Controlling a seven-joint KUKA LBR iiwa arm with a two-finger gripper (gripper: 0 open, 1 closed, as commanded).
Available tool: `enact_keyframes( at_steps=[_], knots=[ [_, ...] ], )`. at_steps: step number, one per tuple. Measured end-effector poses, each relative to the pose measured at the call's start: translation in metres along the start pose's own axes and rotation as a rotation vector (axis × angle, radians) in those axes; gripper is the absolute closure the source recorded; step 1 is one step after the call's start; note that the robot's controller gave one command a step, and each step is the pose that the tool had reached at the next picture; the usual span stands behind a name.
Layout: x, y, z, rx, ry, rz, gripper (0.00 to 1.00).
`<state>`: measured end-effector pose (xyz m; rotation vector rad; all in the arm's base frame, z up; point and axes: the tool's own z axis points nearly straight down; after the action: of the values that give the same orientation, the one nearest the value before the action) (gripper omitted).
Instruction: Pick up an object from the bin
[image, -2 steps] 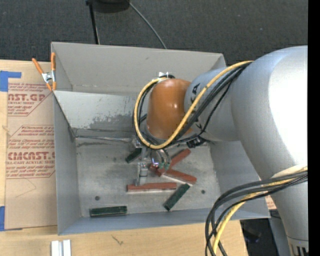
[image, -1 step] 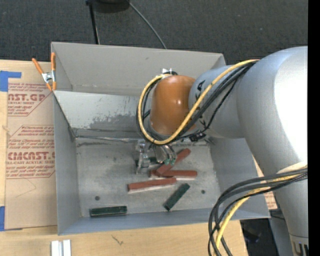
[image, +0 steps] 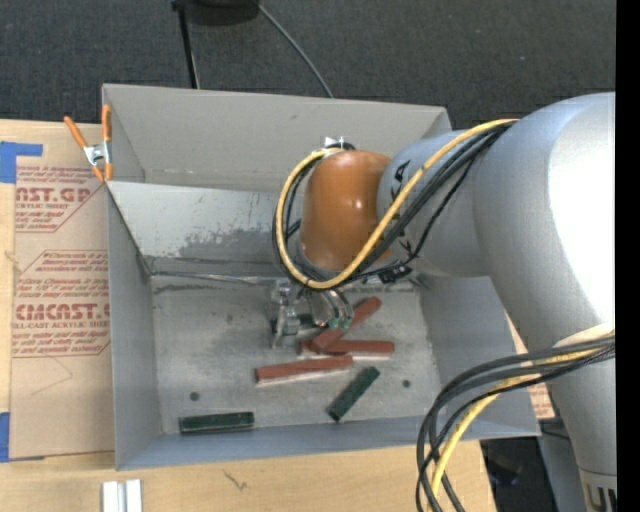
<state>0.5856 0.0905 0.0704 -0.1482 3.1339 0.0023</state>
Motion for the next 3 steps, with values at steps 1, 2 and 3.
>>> enact_keyframes(
  at_steps=[1,2,3],
  knots=[
    [0.000,0.000,0.000,0.000,0.000,0.000,1.00],
    [0.001,0.000,-0.004,0.000,0.005,0.000,1.00],
    [0.001,0.000,-0.014,0.000,0.006,0.000,1.00]
  ],
)
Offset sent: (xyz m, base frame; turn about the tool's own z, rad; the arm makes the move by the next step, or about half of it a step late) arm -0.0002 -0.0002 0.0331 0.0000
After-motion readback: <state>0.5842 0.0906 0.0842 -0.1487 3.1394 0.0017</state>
